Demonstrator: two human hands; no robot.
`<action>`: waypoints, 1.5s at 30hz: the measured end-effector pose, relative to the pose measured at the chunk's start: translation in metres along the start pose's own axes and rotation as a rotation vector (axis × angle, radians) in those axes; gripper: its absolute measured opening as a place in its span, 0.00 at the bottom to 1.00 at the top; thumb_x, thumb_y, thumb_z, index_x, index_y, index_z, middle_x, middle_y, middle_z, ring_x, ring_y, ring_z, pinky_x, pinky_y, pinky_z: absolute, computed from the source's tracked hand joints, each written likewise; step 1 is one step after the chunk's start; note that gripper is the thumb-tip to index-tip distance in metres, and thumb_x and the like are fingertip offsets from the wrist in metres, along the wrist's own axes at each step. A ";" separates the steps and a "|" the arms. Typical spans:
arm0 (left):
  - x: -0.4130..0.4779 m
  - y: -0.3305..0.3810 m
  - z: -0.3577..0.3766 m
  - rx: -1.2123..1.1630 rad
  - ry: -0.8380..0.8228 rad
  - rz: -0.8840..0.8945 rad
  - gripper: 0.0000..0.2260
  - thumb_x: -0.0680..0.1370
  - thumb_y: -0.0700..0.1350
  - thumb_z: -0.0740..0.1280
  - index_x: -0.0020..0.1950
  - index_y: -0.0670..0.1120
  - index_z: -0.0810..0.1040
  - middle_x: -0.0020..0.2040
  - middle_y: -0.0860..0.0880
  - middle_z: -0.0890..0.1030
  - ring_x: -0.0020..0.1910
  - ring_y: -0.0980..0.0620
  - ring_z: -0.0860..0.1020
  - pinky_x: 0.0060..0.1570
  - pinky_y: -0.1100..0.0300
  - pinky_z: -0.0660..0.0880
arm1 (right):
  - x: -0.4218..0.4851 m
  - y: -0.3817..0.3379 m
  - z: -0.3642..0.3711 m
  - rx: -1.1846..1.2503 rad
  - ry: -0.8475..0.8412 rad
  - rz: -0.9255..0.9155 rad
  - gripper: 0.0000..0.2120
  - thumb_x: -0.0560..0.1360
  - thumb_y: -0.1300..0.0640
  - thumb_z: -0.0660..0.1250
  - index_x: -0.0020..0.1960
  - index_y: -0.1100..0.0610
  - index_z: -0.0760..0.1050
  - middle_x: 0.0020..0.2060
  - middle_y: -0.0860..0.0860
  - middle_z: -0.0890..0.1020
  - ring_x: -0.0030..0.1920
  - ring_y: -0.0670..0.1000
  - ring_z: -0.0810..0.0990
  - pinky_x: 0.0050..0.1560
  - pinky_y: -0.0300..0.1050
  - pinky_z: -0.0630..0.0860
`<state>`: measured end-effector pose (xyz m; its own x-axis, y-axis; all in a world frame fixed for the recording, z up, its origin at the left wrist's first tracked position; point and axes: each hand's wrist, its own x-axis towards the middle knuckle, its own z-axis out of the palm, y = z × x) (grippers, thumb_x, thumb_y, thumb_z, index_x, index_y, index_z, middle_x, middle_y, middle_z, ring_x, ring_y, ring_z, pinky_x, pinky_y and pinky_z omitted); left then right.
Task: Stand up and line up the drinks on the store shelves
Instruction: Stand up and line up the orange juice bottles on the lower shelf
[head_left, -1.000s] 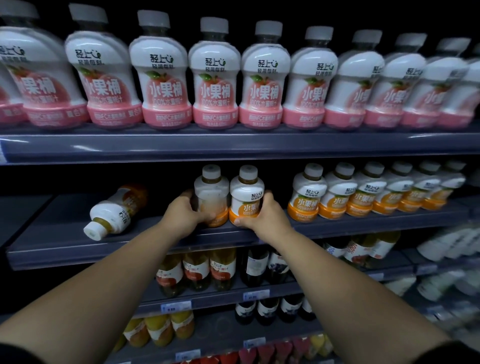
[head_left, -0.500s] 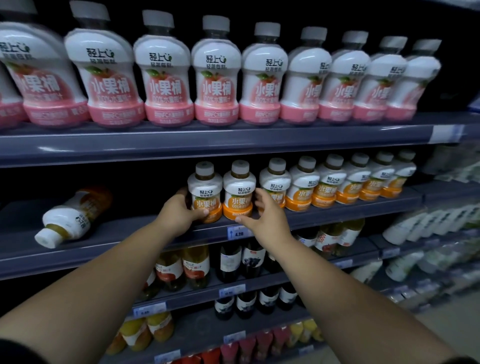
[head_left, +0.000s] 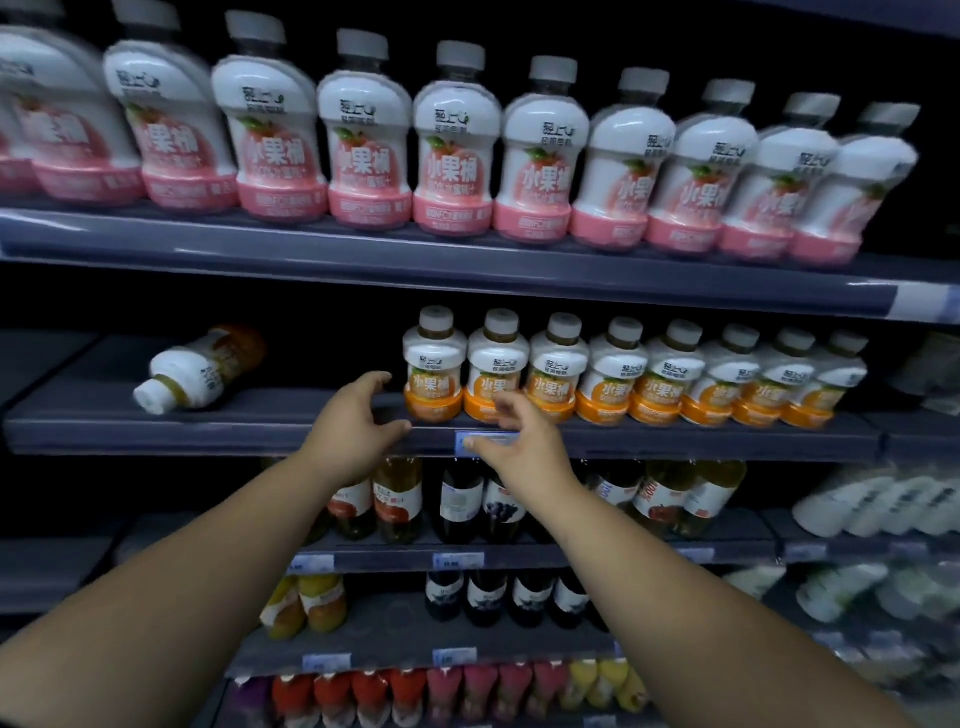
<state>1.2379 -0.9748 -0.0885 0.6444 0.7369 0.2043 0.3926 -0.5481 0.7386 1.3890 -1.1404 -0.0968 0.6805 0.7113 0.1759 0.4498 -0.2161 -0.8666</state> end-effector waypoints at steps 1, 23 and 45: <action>-0.007 -0.005 -0.005 0.006 0.036 -0.008 0.32 0.75 0.46 0.74 0.76 0.48 0.65 0.73 0.46 0.71 0.71 0.47 0.70 0.66 0.53 0.70 | 0.000 -0.004 0.006 0.013 -0.036 -0.012 0.30 0.72 0.51 0.77 0.70 0.47 0.70 0.63 0.45 0.74 0.62 0.44 0.73 0.63 0.49 0.76; 0.000 -0.146 -0.172 0.057 0.313 -0.158 0.30 0.69 0.51 0.78 0.67 0.49 0.70 0.59 0.51 0.73 0.53 0.51 0.75 0.46 0.57 0.69 | 0.036 -0.135 0.222 0.037 -0.223 -0.180 0.29 0.71 0.49 0.78 0.69 0.47 0.71 0.64 0.45 0.73 0.63 0.44 0.72 0.63 0.45 0.74; 0.074 -0.140 -0.186 -0.512 -0.087 -0.034 0.23 0.73 0.38 0.76 0.65 0.45 0.73 0.57 0.47 0.83 0.56 0.50 0.82 0.56 0.53 0.79 | 0.081 -0.134 0.246 -0.081 -0.154 -0.015 0.37 0.67 0.50 0.80 0.71 0.52 0.67 0.62 0.49 0.78 0.60 0.51 0.78 0.61 0.51 0.77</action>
<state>1.1089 -0.7697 -0.0572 0.6977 0.7032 0.1364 0.0568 -0.2442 0.9681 1.2416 -0.8889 -0.0815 0.5793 0.8077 0.1097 0.5087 -0.2531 -0.8229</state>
